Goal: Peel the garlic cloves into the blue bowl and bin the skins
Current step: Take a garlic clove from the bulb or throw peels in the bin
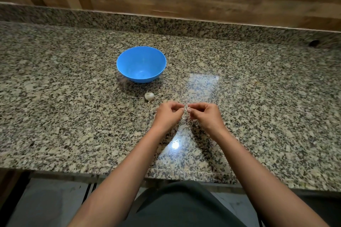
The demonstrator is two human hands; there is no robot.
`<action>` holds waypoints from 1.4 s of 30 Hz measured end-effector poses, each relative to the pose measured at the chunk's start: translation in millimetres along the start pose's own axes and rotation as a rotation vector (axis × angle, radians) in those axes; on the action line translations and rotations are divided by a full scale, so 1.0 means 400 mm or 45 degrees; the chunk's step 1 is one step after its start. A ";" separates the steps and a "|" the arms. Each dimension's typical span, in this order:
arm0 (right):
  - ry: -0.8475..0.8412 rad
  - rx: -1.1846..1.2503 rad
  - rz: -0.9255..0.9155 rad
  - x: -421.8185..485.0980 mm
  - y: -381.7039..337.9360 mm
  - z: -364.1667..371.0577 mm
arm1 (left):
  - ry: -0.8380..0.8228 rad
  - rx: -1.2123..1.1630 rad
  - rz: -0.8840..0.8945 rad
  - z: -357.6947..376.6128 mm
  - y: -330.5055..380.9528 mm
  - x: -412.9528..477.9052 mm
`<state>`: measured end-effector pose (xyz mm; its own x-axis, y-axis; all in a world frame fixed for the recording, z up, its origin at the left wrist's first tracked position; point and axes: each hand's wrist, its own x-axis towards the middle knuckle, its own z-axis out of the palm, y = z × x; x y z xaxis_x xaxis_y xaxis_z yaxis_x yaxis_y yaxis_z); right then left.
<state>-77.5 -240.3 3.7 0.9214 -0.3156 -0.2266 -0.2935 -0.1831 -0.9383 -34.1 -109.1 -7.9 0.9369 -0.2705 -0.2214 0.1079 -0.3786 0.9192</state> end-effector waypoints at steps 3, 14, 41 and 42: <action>0.041 -0.187 -0.109 -0.005 -0.003 0.002 | -0.024 -0.040 0.051 -0.004 0.012 -0.001; -0.001 -0.504 -0.353 -0.011 -0.013 -0.004 | -0.098 -0.096 0.026 -0.017 0.015 0.002; 0.089 0.011 -0.099 -0.010 -0.011 0.017 | 0.024 -0.255 0.004 0.013 0.013 0.003; 0.072 0.056 -0.075 -0.009 -0.009 0.017 | 0.022 -0.263 -0.002 0.013 0.012 0.004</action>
<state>-78.2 -232.3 6.2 0.9206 -0.3578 -0.1564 -0.2262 -0.1623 -0.9605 -33.7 -116.0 -5.5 0.9420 -0.2545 -0.2188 0.1734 -0.1889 0.9666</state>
